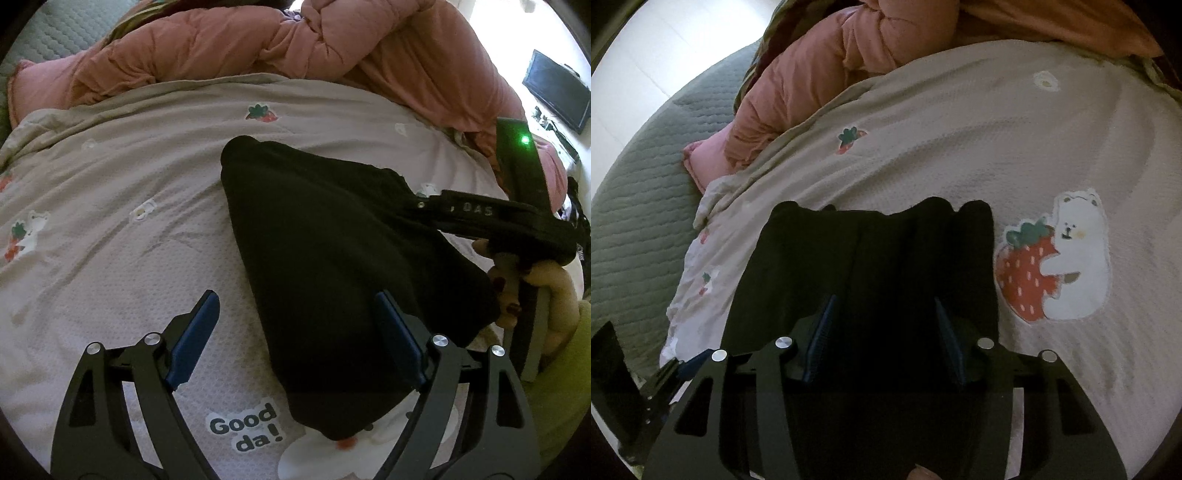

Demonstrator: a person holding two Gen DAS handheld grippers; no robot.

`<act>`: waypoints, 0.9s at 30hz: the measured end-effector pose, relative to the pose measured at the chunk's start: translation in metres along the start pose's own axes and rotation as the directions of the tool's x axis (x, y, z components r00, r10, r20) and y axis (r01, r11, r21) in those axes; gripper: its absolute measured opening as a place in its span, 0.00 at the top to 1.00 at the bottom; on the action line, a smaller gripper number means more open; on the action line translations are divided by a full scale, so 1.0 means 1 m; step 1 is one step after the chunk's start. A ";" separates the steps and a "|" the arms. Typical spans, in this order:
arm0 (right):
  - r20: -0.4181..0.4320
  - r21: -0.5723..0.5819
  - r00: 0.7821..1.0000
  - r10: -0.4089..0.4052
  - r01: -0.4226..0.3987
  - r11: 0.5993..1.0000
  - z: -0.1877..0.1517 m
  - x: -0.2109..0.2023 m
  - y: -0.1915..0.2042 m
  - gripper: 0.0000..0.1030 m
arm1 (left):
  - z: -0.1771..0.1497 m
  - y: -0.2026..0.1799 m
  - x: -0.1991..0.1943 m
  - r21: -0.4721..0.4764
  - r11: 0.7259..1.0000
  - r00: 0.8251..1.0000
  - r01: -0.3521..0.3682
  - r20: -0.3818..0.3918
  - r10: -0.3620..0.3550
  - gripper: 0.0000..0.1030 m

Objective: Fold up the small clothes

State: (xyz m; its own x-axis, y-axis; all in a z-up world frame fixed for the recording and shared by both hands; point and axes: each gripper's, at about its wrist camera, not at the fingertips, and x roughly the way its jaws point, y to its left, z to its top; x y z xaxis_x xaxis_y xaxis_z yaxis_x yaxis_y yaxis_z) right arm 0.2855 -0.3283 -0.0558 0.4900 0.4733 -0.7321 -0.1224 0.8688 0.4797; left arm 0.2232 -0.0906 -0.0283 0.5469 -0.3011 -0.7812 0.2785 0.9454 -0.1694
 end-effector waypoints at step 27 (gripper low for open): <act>0.110 -0.096 0.988 -0.112 0.122 0.988 -0.007 -0.029 -0.009 0.89 | 0.005 -0.021 -0.015 0.021 1.000 1.000 0.018 0.014 -0.018 0.21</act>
State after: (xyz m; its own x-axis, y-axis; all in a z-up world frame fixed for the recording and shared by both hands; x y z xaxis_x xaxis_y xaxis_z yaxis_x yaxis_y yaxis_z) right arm 0.2666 -0.3490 -0.0422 0.5924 0.3544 -0.7235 -0.1440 0.9302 0.3377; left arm 0.2133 -0.1065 -0.0100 0.5526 -0.3198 -0.7696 0.3050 0.9370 -0.1704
